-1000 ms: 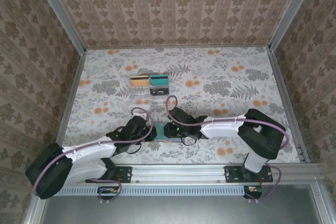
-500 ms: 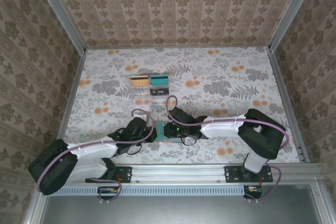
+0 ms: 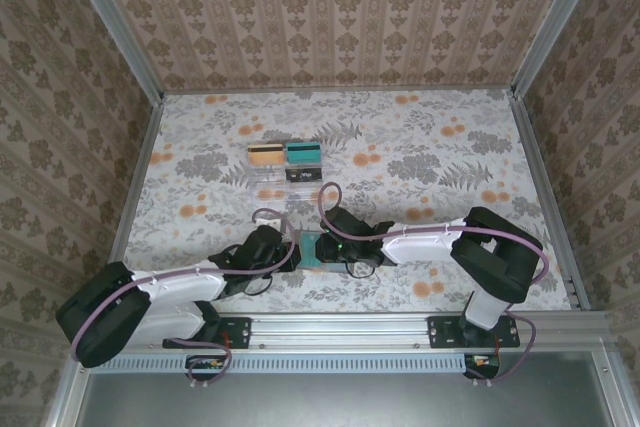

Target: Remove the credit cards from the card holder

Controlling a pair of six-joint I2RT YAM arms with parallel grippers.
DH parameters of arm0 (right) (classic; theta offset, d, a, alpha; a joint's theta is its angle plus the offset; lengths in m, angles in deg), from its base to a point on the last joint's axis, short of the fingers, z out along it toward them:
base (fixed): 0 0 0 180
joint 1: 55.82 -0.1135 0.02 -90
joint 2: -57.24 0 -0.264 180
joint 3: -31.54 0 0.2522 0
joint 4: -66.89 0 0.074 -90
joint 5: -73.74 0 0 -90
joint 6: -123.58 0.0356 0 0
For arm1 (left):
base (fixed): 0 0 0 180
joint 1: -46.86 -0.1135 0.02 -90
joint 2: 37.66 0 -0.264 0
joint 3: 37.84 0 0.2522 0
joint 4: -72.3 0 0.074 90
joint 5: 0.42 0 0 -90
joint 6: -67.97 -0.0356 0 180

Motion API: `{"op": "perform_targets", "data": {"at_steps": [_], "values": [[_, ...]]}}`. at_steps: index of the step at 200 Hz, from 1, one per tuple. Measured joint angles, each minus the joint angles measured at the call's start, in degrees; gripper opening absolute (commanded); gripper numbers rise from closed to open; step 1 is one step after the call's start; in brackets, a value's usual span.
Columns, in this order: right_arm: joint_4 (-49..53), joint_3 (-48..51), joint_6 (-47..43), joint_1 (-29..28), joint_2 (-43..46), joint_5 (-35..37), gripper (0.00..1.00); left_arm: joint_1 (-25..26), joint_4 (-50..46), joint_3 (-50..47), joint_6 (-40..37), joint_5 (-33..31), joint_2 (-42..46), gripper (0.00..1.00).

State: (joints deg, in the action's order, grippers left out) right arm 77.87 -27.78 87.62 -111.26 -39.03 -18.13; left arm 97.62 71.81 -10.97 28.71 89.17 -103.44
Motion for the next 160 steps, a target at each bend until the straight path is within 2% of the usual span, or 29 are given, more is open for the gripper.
{"op": "perform_targets", "data": {"at_steps": [80,100,121,160], "values": [[-2.3,1.0,0.7,0.2,-0.2,-0.8,0.17,0.7,-0.5,0.3,0.2,-0.9,-0.1,0.12],[-3.0,1.0,0.8,0.4,-0.4,-1.4,0.13,0.7,-0.7,0.4,0.2,-1.0,-0.2,0.12],[-3.3,1.1,1.2,0.7,-0.5,-1.6,0.00,0.7,-0.9,0.4,0.2,-1.1,-0.2,0.12],[-5.0,2.7,1.7,1.2,0.2,-1.6,0.00,0.7,-1.7,0.7,0.3,-1.4,0.3,0.12]]}}
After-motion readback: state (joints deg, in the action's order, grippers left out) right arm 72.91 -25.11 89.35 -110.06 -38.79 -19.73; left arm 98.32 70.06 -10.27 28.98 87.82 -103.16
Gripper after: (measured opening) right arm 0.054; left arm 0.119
